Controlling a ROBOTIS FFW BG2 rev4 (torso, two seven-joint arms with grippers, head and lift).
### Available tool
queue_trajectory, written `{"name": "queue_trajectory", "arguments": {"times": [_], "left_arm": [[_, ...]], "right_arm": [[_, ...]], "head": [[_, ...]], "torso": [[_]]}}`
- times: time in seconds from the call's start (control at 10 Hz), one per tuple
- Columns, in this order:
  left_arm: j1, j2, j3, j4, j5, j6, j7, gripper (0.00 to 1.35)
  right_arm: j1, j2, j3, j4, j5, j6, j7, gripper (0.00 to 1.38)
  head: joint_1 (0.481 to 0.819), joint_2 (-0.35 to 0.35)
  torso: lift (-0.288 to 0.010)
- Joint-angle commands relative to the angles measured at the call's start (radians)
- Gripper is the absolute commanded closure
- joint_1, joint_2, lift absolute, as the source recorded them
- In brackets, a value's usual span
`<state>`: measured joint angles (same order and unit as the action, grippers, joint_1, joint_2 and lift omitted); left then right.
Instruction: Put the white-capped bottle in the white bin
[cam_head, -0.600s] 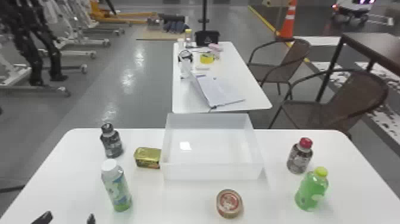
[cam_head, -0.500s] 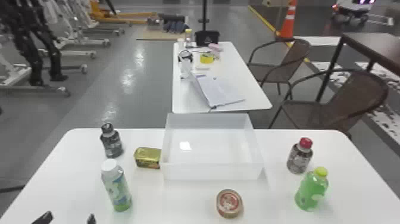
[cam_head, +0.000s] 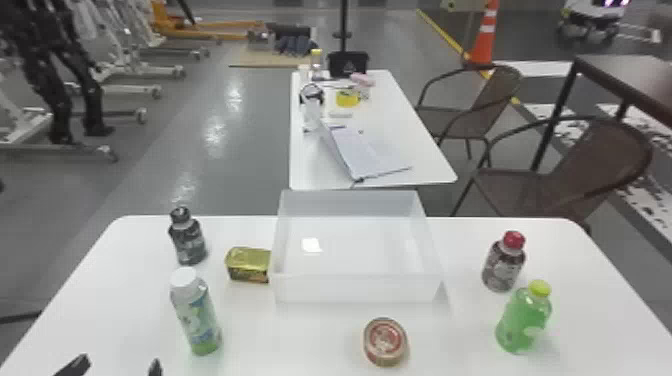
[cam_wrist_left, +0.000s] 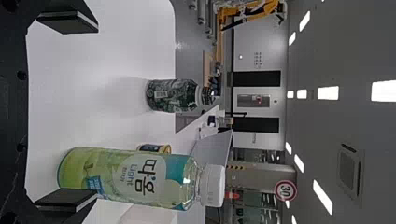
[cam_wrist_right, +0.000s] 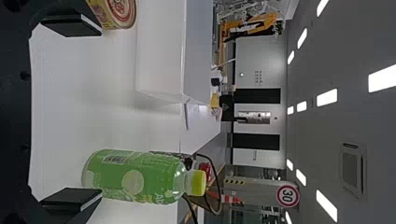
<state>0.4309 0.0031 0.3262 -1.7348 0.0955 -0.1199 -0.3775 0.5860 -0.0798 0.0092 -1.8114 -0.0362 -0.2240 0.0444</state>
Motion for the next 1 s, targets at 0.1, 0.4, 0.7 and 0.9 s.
{"name": "queue_trajectory", "arguments": {"times": [0.1,0.4,0.7,0.9], "left_arm": [[-0.018,-0.006,-0.038,0.028,0.029,0.023,-0.023,0.08],[-0.064,-0.006,-0.121,0.075,0.081,0.037,-0.035,0.09],[-0.123,-0.006,-0.137,0.129,0.072,0.028,-0.05,0.09],[-0.161,-0.006,-0.136,0.163,0.041,0.013,-0.054,0.09]], "right_arm": [[0.0,0.0,0.002,0.003,-0.004,0.0,0.0,0.08],[-0.003,0.0,0.005,0.009,-0.007,0.0,0.0,0.08],[-0.008,0.0,0.009,0.012,-0.007,0.0,0.0,0.08],[-0.012,0.0,0.014,0.017,-0.008,0.0,0.0,0.08]], "head": [[0.549,0.0],[0.549,0.0],[0.549,0.0],[0.549,0.0]], "torso": [[-0.1],[-0.1],[-0.1],[-0.1]]}}
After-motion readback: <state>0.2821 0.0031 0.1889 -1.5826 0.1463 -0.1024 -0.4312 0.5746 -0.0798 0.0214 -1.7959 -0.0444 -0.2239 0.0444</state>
